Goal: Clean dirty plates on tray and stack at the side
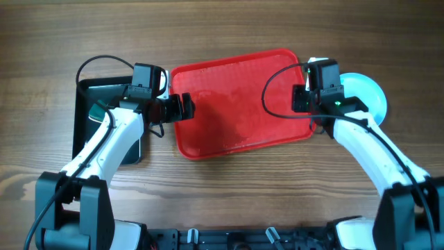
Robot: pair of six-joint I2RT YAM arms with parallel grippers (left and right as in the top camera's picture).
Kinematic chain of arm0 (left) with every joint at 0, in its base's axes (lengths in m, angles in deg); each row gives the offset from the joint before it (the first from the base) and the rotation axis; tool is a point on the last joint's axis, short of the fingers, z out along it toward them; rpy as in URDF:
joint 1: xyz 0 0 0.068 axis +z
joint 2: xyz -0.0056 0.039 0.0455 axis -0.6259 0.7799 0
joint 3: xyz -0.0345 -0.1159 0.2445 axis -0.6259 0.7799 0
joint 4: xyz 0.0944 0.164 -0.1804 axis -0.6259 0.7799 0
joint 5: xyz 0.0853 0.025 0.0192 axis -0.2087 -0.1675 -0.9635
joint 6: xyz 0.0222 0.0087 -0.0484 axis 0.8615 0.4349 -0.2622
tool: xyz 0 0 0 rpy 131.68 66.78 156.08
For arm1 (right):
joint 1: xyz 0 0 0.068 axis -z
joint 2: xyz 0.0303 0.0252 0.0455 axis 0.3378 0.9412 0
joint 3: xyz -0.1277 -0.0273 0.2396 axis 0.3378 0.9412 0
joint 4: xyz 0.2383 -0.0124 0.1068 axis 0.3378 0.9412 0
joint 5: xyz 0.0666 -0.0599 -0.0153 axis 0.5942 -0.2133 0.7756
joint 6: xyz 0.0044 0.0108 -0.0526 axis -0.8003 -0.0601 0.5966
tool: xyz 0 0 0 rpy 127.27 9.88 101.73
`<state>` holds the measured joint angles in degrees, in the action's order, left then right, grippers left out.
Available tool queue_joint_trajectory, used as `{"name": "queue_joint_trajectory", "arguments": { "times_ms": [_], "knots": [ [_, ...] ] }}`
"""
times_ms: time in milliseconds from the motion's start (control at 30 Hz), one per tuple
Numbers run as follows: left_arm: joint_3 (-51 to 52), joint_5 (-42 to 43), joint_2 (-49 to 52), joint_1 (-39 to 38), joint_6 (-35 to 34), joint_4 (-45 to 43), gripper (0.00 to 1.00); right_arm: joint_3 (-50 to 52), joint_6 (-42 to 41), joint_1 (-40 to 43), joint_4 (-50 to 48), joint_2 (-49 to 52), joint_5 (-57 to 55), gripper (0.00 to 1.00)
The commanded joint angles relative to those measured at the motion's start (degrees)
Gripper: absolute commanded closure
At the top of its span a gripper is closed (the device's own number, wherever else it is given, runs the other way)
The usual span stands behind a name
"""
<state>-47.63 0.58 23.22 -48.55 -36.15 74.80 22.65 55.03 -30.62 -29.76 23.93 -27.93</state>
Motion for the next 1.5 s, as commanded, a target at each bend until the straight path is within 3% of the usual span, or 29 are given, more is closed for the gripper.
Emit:
{"name": "queue_joint_trajectory", "arguments": {
  "times_ms": [0,33,467,633,933,1467],
  "knots": [
    [0.17,0.94,-0.11,-0.11,-0.33,0.04,0.00,-0.94,1.40,1.27,1.25,2.49,1.44,0.90],
    [0.17,0.94,-0.11,-0.11,-0.31,0.04,0.00,-0.94,1.11,1.27,2.45,2.49,1.42,0.96],
    [0.17,0.94,-0.11,-0.11,-0.31,0.24,0.00,-0.83,-1.90,1.27,9.16,11.39,7.80,0.96],
    [0.17,0.94,-0.11,-0.11,-0.31,0.26,0.00,-0.83,-7.28,1.27,16.79,11.45,4.39,0.96],
    [0.17,0.94,-0.11,-0.11,-0.31,0.17,0.00,-0.83,-8.98,1.25,24.72,11.43,7.72,0.96],
    [0.17,0.92,-0.11,-0.11,-0.31,-0.24,0.00,-0.85,-10.27,1.09,29.16,8.96,14.27,0.96]
  ]
}}
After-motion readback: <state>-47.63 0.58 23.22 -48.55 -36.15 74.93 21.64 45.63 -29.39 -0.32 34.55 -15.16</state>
